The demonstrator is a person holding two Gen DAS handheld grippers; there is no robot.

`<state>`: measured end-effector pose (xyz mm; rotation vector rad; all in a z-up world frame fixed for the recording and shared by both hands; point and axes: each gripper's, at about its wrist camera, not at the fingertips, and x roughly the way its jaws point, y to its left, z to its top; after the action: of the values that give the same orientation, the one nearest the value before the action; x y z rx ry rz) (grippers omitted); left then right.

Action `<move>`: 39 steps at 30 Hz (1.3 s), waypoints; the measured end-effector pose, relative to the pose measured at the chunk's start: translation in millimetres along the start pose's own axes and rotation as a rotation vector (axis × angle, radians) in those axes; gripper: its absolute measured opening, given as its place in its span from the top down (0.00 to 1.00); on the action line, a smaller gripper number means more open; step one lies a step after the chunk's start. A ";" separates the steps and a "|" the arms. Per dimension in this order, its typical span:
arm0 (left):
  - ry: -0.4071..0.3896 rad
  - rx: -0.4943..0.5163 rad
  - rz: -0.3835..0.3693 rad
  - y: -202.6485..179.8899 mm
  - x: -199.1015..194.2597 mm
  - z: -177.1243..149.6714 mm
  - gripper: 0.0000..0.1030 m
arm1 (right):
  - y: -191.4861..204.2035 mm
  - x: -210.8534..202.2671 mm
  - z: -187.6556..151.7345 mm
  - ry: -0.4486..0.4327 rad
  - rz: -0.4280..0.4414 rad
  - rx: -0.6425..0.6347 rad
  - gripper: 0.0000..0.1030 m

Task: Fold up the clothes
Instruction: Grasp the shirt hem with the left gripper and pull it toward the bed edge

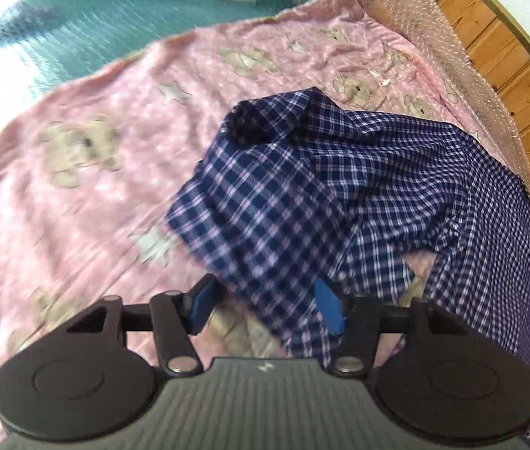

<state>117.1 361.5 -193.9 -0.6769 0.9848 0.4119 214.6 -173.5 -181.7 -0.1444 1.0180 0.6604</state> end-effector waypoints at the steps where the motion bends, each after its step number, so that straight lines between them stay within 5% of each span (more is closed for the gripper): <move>1: 0.003 0.011 -0.065 2.5 2.2 -3.7 0.99 | 22.2 17.0 -2.5 0.035 0.033 -0.001 0.27; 3: -0.022 -0.031 -0.211 13.0 -11.0 6.5 0.97 | 53.7 47.8 -12.1 0.105 0.004 -0.015 0.27; 5: -0.143 -0.141 -0.370 43.8 -41.7 39.8 0.97 | 72.1 69.9 -23.3 0.168 -0.068 -0.048 0.27; 7: -0.312 -0.382 -0.442 111.2 -67.2 84.1 0.97 | 82.6 75.7 -30.9 0.167 -0.128 -0.079 0.23; 8: -0.334 -0.537 -0.463 147.2 -67.2 99.7 0.96 | 87.2 76.5 -33.4 0.163 -0.154 -0.095 0.21; 10: -0.246 -0.756 -0.528 201.5 -47.1 117.0 0.92 | 86.3 77.6 -32.2 0.179 -0.182 -0.070 0.16; 11: -0.172 -0.773 -0.511 212.1 -33.6 120.0 0.92 | 84.0 78.2 -31.1 0.190 -0.190 -0.051 0.14; 13: -0.048 -0.745 -0.422 220.7 -21.6 114.5 0.89 | 78.7 78.3 -29.8 0.209 -0.194 -0.023 0.11; 16: 0.015 -0.682 -0.429 212.3 -7.2 102.2 0.71 | 75.2 77.9 -29.4 0.229 -0.206 -0.011 0.08; 19: 0.011 -0.655 -0.423 202.3 -10.6 98.8 0.62 | 71.5 78.7 -22.3 0.273 -0.200 -0.010 0.08; 22: -0.012 -0.648 -0.450 197.2 -19.5 105.7 0.56 | 63.8 66.5 -3.5 0.278 -0.198 -0.020 0.34; 26: -0.051 -0.646 -0.514 192.5 -30.0 118.3 0.26 | 36.4 33.5 32.3 0.169 -0.219 0.000 0.25; 34: -0.130 -0.639 -0.641 183.0 -50.8 143.4 0.19 | -56.1 40.8 107.6 0.139 -0.290 -0.013 0.25; 35: -0.121 -0.592 -0.639 171.7 -51.5 149.0 0.19 | -64.0 44.2 123.3 0.125 -0.292 -0.019 0.25; 39: 0.035 0.081 -0.455 3.2 -17.2 186.6 0.19 | -98.0 57.5 184.8 0.024 -0.266 -0.111 0.25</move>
<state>222.4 491.8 -109.9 -0.8108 0.8447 -0.0392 427.8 -151.0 -148.6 -0.3790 0.9648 0.4731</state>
